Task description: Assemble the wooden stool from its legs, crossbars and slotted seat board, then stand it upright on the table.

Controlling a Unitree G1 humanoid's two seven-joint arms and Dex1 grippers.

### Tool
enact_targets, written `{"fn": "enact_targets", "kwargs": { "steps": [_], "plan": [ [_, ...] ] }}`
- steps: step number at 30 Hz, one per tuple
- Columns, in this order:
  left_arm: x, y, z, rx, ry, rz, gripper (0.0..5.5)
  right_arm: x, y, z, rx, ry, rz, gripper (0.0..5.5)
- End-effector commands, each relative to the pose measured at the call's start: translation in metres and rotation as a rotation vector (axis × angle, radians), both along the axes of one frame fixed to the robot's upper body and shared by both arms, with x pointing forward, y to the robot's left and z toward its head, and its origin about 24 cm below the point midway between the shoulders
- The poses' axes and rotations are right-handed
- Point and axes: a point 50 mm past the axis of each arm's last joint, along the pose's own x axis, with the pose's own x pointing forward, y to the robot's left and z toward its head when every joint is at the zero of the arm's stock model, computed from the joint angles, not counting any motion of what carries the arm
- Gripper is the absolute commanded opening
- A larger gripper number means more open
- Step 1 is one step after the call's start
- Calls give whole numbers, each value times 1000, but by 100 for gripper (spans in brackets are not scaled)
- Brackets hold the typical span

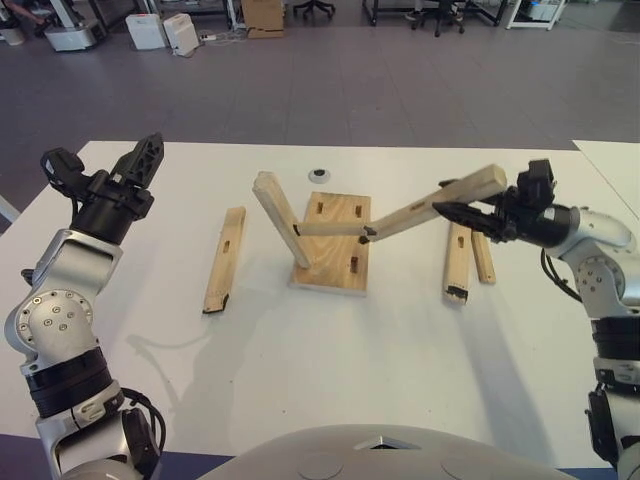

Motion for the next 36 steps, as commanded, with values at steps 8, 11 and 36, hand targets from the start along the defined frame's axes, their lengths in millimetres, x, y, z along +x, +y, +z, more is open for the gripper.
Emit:
{"fn": "enact_targets", "kwargs": {
  "steps": [8,11,36],
  "plan": [
    [3,-13,4,-1,-17,-33,327,3,2,4,-145,24,109,205],
    [4,-17,2,-6,-8,-32,327,10,14,1,-154,15,149,205],
    [-12,-33,-31,-69,71,62,327,70,53,26,-643,119,362,205]
  ]
}}
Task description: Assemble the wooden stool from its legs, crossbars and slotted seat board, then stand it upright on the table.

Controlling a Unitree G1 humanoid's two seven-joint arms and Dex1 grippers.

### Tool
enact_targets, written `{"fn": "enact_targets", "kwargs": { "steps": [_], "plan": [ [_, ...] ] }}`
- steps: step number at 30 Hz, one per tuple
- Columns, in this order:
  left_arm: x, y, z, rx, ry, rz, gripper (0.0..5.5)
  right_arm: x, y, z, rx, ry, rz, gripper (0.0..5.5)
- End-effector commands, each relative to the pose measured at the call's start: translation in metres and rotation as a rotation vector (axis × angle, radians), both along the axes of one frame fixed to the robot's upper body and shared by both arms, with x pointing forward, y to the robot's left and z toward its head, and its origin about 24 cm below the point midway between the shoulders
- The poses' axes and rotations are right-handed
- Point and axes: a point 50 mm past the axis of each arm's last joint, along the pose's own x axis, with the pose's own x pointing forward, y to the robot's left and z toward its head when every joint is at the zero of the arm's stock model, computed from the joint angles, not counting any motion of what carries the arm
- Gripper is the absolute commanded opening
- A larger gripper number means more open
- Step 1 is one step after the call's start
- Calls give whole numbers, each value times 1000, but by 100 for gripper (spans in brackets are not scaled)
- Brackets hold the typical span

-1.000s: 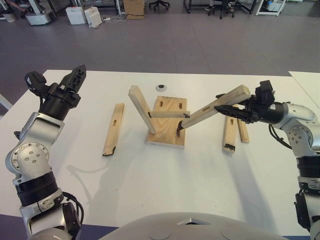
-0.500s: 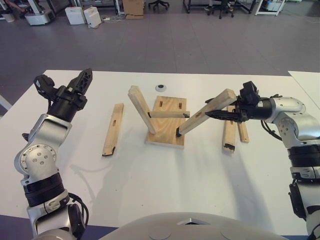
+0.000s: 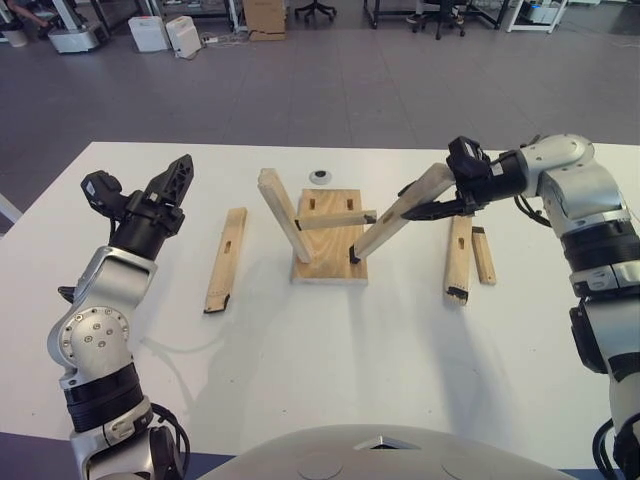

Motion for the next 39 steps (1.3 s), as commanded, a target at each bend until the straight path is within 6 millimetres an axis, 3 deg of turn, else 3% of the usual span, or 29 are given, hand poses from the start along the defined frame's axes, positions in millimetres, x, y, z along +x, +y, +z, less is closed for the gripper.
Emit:
{"fn": "enact_targets", "kwargs": {
  "steps": [1,6,15,21,26,35,39],
  "plan": [
    [-4,-5,-4,-1,10,21,327,9,14,1,-141,29,44,205],
    [-7,-10,-7,-20,10,36,327,11,33,5,-256,13,123,205],
    [-6,-24,-8,-29,3,29,327,11,45,-25,-489,96,192,205],
    [-5,-35,-8,-35,-4,6,327,5,37,-61,-619,175,237,205],
    [-2,-50,-11,-29,2,-33,327,-3,34,-84,-610,218,256,205],
    [3,-78,-8,-59,-10,-83,327,-27,42,-87,-589,177,384,205],
    [5,-84,-6,-64,-15,-101,327,-6,54,-72,-468,207,217,205]
  ]
}}
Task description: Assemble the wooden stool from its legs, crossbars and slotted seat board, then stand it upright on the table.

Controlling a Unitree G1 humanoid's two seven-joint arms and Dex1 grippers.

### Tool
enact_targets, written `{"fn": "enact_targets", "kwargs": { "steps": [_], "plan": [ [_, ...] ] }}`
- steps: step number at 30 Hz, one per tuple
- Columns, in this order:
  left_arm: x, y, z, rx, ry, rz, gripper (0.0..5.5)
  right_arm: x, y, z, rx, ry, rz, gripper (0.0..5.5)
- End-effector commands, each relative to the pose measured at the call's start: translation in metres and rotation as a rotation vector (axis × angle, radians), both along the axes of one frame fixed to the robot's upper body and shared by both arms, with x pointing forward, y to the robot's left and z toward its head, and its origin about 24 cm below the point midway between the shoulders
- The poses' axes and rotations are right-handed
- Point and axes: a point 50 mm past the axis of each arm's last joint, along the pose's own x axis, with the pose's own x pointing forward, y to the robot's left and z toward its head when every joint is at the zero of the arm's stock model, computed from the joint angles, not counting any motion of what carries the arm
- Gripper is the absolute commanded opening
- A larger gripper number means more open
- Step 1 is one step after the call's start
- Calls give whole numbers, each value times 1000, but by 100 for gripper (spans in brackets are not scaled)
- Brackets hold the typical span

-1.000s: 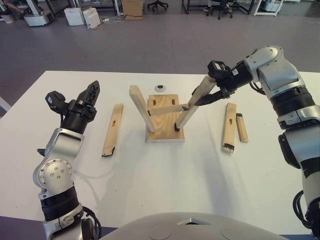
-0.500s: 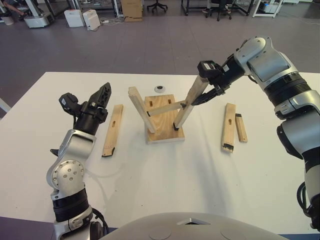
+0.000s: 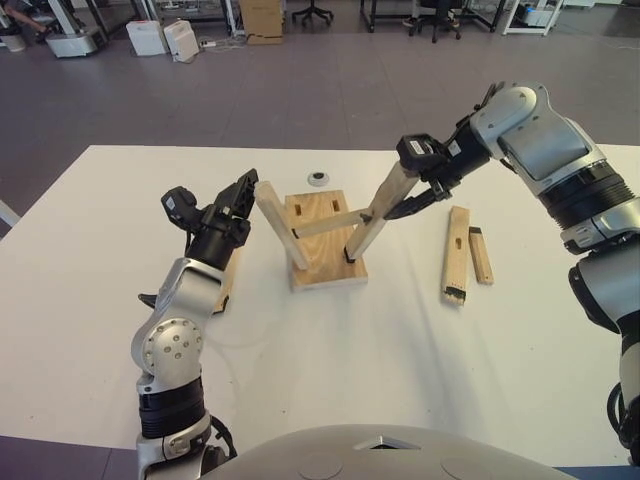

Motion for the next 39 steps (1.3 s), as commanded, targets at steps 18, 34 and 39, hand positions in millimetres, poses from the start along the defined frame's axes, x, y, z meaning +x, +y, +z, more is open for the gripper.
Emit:
{"fn": "enact_targets", "kwargs": {
  "steps": [18,34,39],
  "plan": [
    [1,-19,5,-4,-12,-19,327,7,-12,71,521,266,-148,381],
    [3,-87,11,-20,-25,-266,327,-74,34,17,584,-916,-390,381],
    [2,-66,9,0,-11,-194,327,-77,9,-28,303,-1276,-376,381]
  ]
}}
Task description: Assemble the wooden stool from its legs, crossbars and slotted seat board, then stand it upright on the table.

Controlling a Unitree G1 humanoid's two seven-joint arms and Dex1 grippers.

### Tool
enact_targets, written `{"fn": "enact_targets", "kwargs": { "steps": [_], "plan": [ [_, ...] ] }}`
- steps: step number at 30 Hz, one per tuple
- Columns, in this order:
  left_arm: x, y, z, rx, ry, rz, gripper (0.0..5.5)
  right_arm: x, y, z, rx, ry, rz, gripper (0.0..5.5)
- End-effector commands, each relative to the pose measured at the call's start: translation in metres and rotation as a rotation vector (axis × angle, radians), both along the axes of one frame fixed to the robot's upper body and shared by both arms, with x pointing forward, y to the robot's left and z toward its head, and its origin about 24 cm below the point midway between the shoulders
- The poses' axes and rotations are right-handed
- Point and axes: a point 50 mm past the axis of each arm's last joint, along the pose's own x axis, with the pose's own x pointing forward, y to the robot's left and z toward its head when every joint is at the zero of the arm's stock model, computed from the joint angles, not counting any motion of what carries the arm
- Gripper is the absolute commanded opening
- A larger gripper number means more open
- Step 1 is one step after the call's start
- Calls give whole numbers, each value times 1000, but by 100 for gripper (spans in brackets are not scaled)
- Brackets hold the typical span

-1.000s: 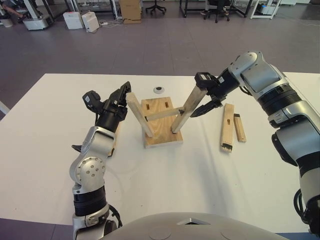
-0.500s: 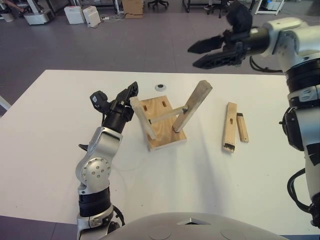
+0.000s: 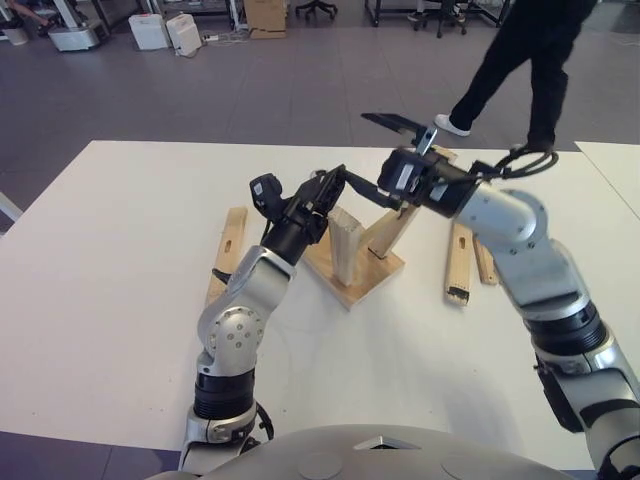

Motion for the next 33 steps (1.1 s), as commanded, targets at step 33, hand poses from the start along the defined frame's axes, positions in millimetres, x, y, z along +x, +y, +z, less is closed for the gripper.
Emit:
{"fn": "enact_targets", "kwargs": {
  "steps": [33],
  "plan": [
    [-32,72,31,-31,-245,229,327,51,-75,6,991,792,-59,381]
  ]
}}
